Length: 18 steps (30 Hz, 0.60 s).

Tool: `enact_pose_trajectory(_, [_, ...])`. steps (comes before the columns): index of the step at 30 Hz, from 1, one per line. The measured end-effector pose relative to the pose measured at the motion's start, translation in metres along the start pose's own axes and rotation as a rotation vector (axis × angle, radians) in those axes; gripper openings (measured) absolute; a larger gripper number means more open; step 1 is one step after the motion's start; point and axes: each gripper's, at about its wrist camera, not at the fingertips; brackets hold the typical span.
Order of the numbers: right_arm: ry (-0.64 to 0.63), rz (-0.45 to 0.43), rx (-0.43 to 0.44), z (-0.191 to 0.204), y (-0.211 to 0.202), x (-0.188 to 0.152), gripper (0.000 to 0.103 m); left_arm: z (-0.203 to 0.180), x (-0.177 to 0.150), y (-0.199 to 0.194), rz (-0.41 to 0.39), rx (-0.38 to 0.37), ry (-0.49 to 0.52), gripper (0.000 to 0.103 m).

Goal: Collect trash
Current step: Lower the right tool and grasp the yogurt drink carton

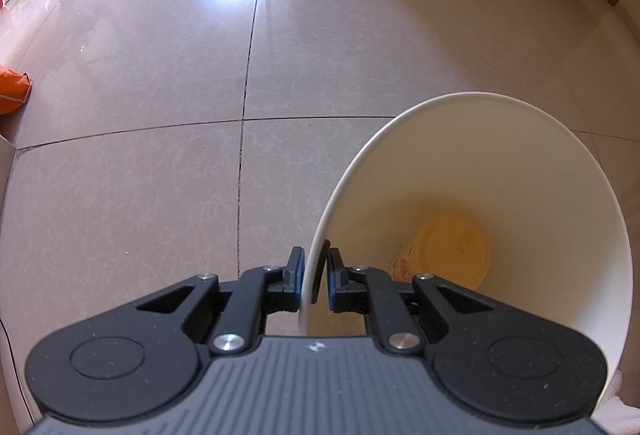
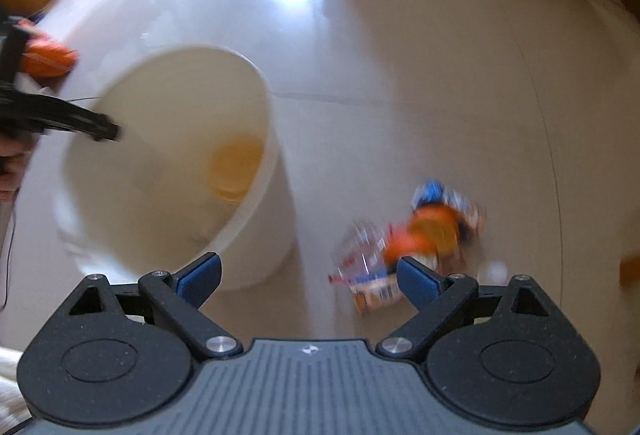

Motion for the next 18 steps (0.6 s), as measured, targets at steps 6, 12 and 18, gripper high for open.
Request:
enact_pose_trajectory(6, [0.259,-0.007,-0.019,-0.061,0.045,-0.031,0.091,0.001,0.000,0.000,0.003,0.001,-0.005,0.010])
enact_pose_trajectory(12, [0.546,-0.057,-0.002,-0.120,0.088,-0.056,0.072,0.003,0.002,0.001,0.011,-0.002,-0.013,0.010])
enact_pose_trajectory(18, [0.760,-0.111,0.008,-0.155,0.125,-0.080,0.066,0.003,0.001,0.001,0.007,-0.002,-0.011,0.010])
Point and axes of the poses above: each gripper's, at about its wrist camera, not at the fingertips, and y roughly the way its jaws point, z to its left, x to its top, and after that the axes turned 14 degrees about x, right-handed
